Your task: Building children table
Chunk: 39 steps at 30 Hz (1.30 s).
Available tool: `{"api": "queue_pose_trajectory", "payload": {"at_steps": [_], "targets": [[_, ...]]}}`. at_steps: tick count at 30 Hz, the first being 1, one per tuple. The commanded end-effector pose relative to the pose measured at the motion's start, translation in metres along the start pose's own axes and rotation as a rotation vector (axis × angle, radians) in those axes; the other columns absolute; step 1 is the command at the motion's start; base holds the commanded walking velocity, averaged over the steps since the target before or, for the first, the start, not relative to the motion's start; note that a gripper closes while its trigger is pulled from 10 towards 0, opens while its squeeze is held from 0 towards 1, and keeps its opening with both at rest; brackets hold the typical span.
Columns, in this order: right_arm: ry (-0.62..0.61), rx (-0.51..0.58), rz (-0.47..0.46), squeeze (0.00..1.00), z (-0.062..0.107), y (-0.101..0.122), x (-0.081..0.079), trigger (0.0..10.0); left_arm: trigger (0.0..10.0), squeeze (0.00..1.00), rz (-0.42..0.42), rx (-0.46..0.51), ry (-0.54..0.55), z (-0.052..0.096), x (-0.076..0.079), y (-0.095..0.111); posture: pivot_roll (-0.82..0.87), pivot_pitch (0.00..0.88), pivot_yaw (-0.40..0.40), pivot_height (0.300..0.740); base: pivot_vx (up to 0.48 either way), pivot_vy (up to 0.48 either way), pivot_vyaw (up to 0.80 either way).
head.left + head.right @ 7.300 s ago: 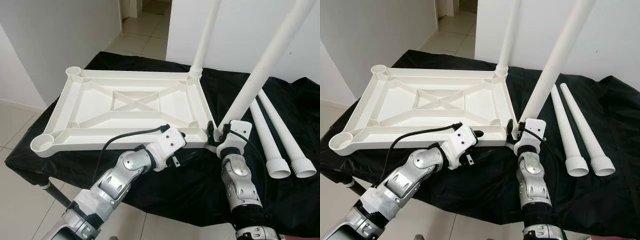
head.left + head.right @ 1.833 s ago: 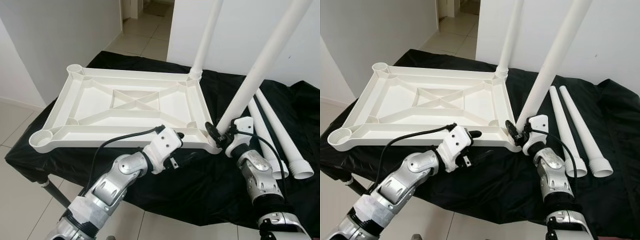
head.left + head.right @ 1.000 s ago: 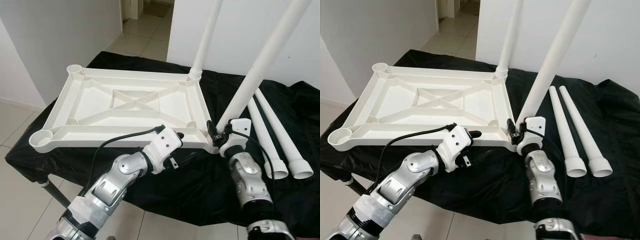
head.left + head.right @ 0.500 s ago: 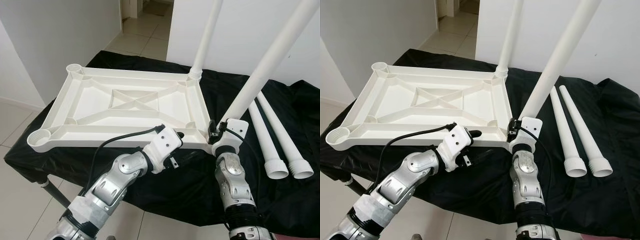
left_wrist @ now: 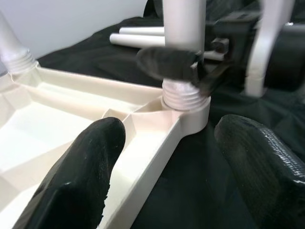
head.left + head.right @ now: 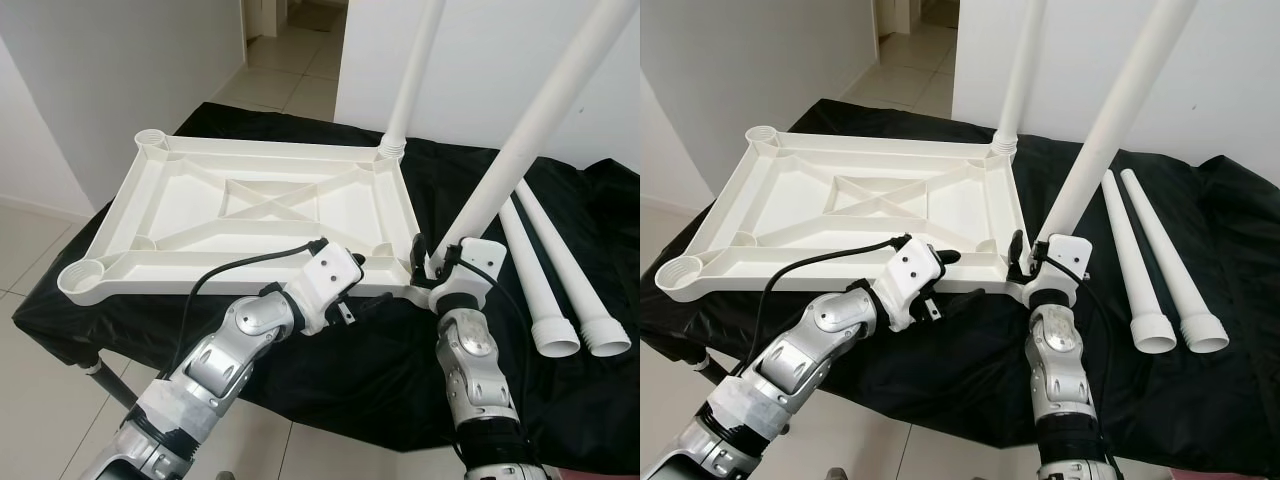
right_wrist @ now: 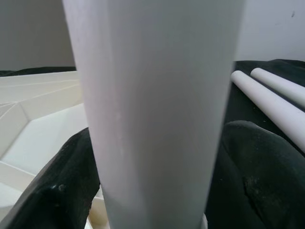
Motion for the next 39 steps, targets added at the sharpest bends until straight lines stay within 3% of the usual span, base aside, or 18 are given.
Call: {"api": "queue_pose_trajectory", "payload": {"at_steps": [1, 11, 31, 39], "targets": [[-0.006, -0.002, 0.007, 0.00, 0.005, -0.001, 0.004, 10.0, 10.0, 0.00, 0.013, -0.034, -0.021, 0.001, -0.004, -0.007, -0.04, 0.000, -0.041, 0.740, 0.000, 0.000, 0.00], [-0.020, -0.021, 0.052, 0.00, 0.026, -0.008, 0.017, 10.0, 10.0, 0.00, 0.021, -0.141, -0.008, 0.010, -0.019, -0.032, -0.06, 0.000, -0.019, 0.740, 0.000, 0.000, 0.00], [0.029, -0.021, 0.075, 0.00, 0.035, -0.006, 0.016, 10.0, 10.0, 0.00, -0.032, -0.371, 0.042, 0.020, -0.051, -0.074, -0.10, 0.000, 0.009, 0.740, 0.000, 0.000, 0.00], [0.033, -0.019, 0.084, 0.00, 0.033, -0.005, 0.018, 10.0, 10.0, 0.00, 0.026, -0.512, 0.113, 0.038, -0.072, -0.099, -0.08, 0.000, 0.011, 0.740, 0.000, 0.000, 0.00]]}}
Point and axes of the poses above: a point about 5 cm out from each wrist's last joint towards the gripper, its own z axis pointing back from the gripper into the wrist, its own y axis along the axis of the wrist's last joint, x = y × z, the point moved 5 cm from there along -z, pointing out of the wrist towards the gripper, and after that the axes turned 8 degrees about -z, right-handed, at the moved point
